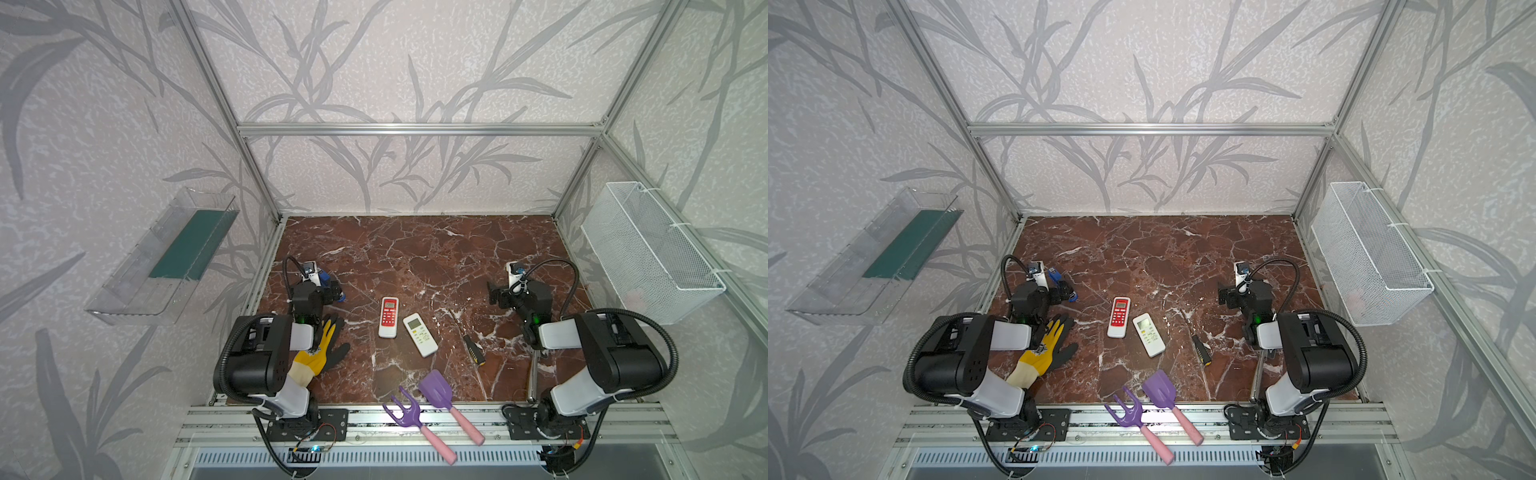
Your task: Unload the batteries from the remote control
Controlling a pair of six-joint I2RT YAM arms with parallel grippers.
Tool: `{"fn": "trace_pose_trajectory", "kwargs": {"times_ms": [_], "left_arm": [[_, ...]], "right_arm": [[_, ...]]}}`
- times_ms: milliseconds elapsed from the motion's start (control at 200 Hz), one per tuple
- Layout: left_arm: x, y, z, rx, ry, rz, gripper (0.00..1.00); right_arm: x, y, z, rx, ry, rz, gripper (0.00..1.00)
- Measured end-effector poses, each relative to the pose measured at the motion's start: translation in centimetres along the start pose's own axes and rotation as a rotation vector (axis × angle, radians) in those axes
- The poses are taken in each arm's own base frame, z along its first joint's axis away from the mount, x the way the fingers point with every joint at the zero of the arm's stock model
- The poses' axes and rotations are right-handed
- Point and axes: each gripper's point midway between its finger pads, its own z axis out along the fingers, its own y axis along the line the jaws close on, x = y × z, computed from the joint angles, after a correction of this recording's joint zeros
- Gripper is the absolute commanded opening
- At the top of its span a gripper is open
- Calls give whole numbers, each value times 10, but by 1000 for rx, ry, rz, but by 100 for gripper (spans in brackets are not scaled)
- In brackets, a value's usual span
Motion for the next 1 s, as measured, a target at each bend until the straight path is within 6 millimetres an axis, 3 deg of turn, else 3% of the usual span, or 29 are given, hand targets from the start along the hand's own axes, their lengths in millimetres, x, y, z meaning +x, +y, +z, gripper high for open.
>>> {"fn": "trace_pose_trajectory", "kwargs": {"times_ms": [155,285,445,540,680,830,1000], "left_arm": [[-2,0,-1,3,-4,-1,99],[-17,5,-10,-22,-28,-9,99],[-46,19,-14,-109,-1,-51,99],[-75,23,-14,-149,12,-102,99],[-93,13,-23,-169,79,-158,99],[-83,-21,-45,-143,193,-200,99],[-45,-56,-77,-96,367,-226,99]], "right_arm": [[-1,3,-1,-19,-6,-7,99],[-12,6,-10,-32,-30,-13,99],[-50,12,-26,-38,-81,-28,99],[-75,20,-33,-50,-81,-22,99],[-102,29,-47,-50,-53,50,99],[-99,35,-57,-36,54,152,99],[-65,56,-75,-32,209,190,99]]}}
